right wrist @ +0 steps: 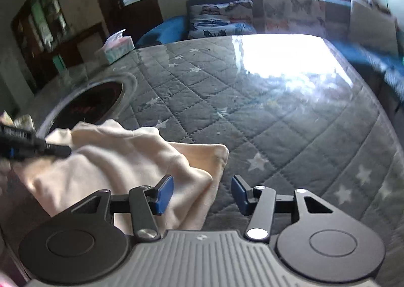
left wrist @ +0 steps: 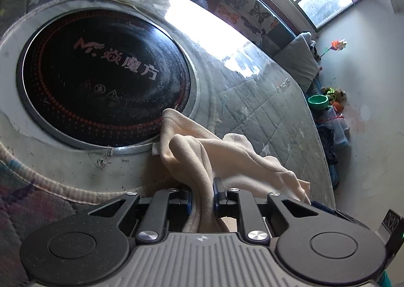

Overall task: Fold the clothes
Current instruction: 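Grasp the folded shirt edge with the left gripper while the right gripper grasps beside it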

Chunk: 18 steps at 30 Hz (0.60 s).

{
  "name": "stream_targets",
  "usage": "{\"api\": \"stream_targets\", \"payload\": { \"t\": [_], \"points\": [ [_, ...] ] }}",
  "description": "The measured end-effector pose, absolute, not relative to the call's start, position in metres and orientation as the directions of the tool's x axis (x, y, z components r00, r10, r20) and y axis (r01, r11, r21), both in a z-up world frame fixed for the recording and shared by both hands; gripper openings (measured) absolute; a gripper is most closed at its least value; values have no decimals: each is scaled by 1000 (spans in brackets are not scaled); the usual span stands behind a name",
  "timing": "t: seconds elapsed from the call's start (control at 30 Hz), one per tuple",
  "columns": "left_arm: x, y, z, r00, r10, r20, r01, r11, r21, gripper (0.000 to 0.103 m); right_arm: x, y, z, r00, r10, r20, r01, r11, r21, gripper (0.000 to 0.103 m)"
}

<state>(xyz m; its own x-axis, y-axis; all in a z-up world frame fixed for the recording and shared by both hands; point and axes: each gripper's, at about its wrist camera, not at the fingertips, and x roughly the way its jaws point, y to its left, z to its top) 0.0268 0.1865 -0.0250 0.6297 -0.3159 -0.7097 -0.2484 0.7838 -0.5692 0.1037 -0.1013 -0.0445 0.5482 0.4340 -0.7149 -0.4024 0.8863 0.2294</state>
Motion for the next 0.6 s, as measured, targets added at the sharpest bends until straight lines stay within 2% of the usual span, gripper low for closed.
{"api": "stream_targets", "payload": {
  "t": [0.1,0.13,0.23,0.3,0.6],
  "points": [
    [28,183,-22,629,-298,-718,-240,804,-544,17,107,-102,-50,540,463,-702,-396,877,273,52],
    [29,181,-21,629,-291,-721,-237,811,-534,17,106,-101,-51,545,466,-697,-403,875,269,48],
    [31,176,-17,632,-276,-724,-222,831,-510,16,106,-97,-50,533,492,-688,-420,860,290,22],
    [33,171,-12,637,-266,-724,-204,847,-491,16,102,-97,-46,544,497,-676,-425,858,289,13],
    [47,144,22,658,-302,-689,-93,876,-473,14,80,-118,-2,659,468,-589,-416,879,232,10]
  ]
}}
